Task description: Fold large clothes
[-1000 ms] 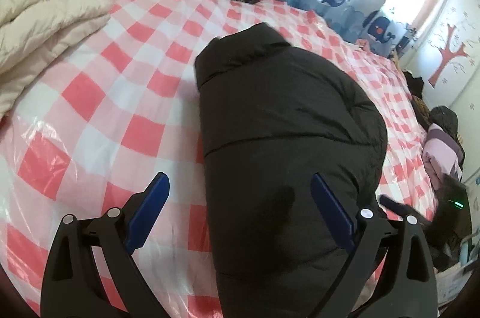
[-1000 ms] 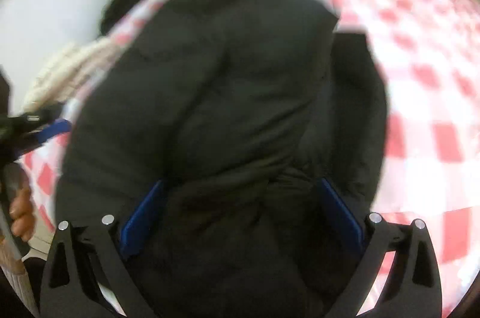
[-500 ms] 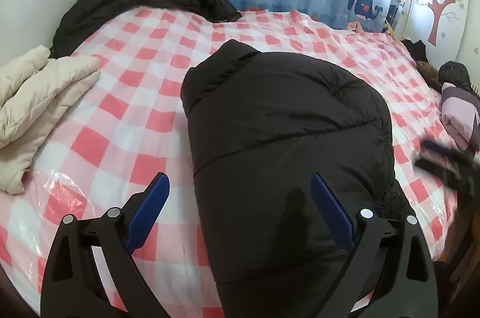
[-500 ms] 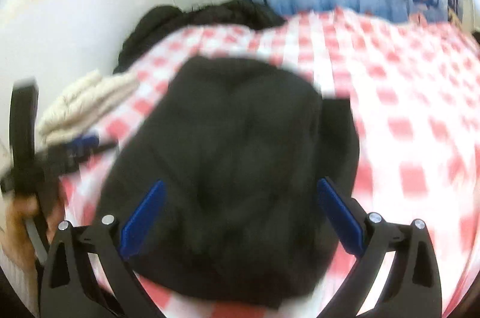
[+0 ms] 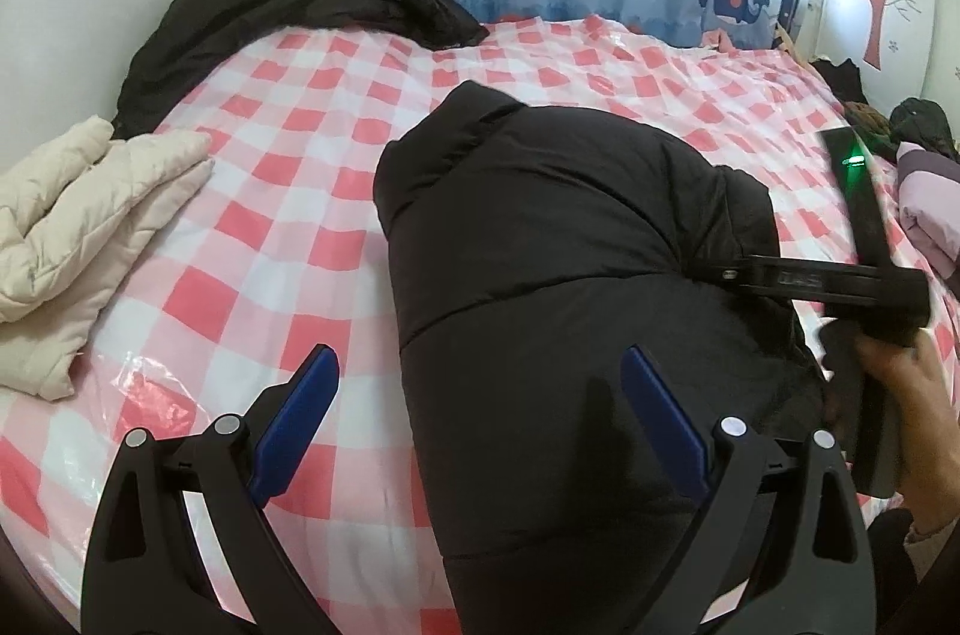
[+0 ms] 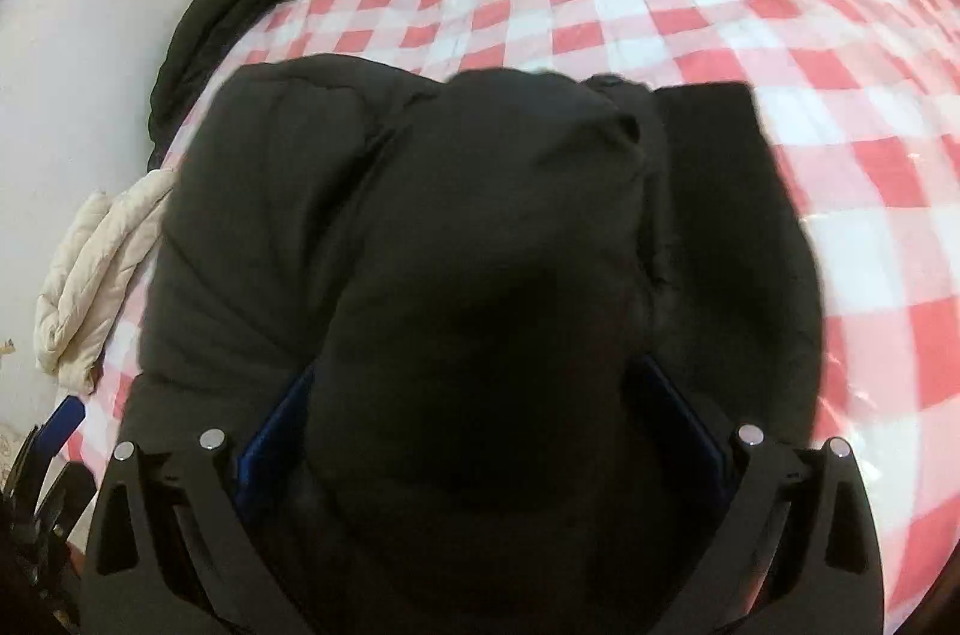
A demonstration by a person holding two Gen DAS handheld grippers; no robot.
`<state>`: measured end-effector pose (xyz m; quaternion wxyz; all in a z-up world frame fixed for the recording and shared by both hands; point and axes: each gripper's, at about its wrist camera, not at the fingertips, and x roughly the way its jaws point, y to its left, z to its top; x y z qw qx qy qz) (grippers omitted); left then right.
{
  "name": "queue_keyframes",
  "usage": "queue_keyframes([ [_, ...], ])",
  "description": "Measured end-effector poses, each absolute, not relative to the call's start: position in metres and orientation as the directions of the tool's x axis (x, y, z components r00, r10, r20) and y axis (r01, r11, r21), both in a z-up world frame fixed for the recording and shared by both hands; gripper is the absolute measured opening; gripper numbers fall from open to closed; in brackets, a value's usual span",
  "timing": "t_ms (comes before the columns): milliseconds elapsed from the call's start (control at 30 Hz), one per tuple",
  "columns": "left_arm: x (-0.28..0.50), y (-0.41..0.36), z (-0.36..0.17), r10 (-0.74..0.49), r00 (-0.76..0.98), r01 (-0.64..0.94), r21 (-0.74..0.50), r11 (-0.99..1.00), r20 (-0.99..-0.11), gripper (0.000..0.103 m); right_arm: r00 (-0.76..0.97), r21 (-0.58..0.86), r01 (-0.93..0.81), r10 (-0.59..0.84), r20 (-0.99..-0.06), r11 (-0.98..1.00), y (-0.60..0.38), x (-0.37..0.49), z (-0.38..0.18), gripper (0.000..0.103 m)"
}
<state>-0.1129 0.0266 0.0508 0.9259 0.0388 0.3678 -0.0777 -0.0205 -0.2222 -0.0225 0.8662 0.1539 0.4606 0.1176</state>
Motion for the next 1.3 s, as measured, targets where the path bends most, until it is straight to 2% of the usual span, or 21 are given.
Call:
queue_keyframes([
  [200,-0.127,0.024,0.061,-0.111,0.743,0.183,0.040,0.982,-0.660,0.091,0.667,0.302,-0.156,0.326,-0.670,0.941,-0.218,-0.095,0.020,0.097],
  [300,-0.131,0.021,0.064,-0.119,0.751,0.192,0.043,0.980,-0.649,0.092,0.616,0.223,-0.175,0.283,-0.735,0.959,-0.207,-0.109,-0.006,0.097],
  [333,-0.131,0.020,0.064,-0.118,0.751,0.195,0.047,0.980,-0.650,0.092,0.562,0.222,-0.187,0.290,-0.774,0.957,-0.202,-0.106,-0.024,0.097],
  [400,-0.130,0.019,0.062,-0.111,0.746,0.198,0.060,0.978,-0.657,0.093,0.533,0.263,-0.173,0.314,-0.785,0.949,-0.205,-0.103,-0.036,0.097],
  [600,-0.125,0.021,0.048,-0.028,0.670,0.158,0.106,0.982,-0.742,0.093,0.606,0.247,-0.153,0.289,-0.741,0.957,-0.204,-0.134,-0.004,0.097],
  [700,-0.152,0.025,0.060,-0.083,0.672,0.146,0.023,0.989,-0.736,0.095,0.618,0.223,-0.104,0.239,-0.749,0.969,-0.201,-0.163,0.007,0.097],
  [800,-0.183,0.024,0.062,-0.165,0.629,0.169,-0.074,0.983,-0.760,0.095,0.606,0.239,-0.169,0.292,-0.740,0.956,-0.194,-0.191,0.011,0.097],
  [867,-0.199,0.021,0.062,-0.182,0.597,0.175,-0.094,0.980,-0.781,0.095,0.592,0.185,-0.180,0.257,-0.764,0.966,-0.186,-0.203,0.013,0.097],
  [967,-0.226,0.013,0.065,-0.160,0.580,0.168,-0.075,0.983,-0.798,0.095,0.585,0.143,-0.207,0.239,-0.775,0.968,-0.180,-0.224,0.016,0.097],
  [1167,-0.259,0.003,0.061,-0.062,0.558,0.118,0.005,0.993,-0.828,0.095,0.592,0.085,-0.151,0.159,-0.790,0.985,-0.185,-0.242,0.032,0.097],
  [1300,-0.268,0.006,0.056,-0.062,0.526,0.095,-0.013,0.995,-0.848,0.095,0.606,0.052,-0.139,0.126,-0.786,0.989,-0.190,-0.248,0.037,0.097],
])
